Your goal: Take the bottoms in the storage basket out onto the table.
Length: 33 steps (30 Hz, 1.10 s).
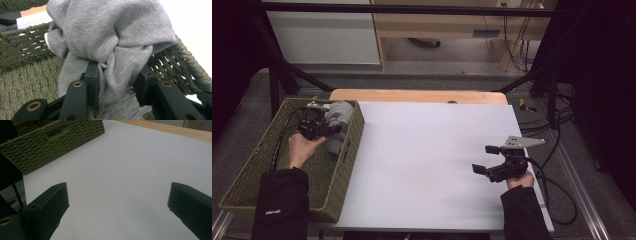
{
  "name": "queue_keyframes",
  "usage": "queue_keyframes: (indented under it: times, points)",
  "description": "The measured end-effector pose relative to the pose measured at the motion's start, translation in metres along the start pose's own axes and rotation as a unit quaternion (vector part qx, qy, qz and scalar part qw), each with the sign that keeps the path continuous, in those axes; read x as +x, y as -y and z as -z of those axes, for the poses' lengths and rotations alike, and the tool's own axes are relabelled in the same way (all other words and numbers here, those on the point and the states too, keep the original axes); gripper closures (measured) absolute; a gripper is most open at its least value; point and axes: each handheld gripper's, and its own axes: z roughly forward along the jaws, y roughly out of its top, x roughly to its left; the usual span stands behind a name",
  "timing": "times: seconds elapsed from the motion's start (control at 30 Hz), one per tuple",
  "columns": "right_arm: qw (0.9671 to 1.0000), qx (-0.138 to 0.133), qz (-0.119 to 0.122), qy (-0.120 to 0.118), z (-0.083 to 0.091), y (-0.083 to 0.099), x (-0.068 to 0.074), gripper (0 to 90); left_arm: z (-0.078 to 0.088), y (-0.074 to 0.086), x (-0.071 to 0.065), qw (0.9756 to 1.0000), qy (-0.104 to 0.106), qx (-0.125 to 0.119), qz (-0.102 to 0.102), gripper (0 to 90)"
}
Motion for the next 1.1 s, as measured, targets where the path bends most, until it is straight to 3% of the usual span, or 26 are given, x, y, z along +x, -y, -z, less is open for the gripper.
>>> queue_keyframes:
  times: [0.33,1.1]
  points:
    - [1.0000,-0.001,0.000,0.000,0.000,0.000,0.000,4.0,0.003,0.000,-0.001,0.9999,-0.007,-0.008,-0.013,69.7]
    - [1.0000,0.001,0.001,0.000,0.000,0.000,0.000,4.0,0.019,0.004,0.000,0.9992,-0.002,-0.041,0.007,74.4]
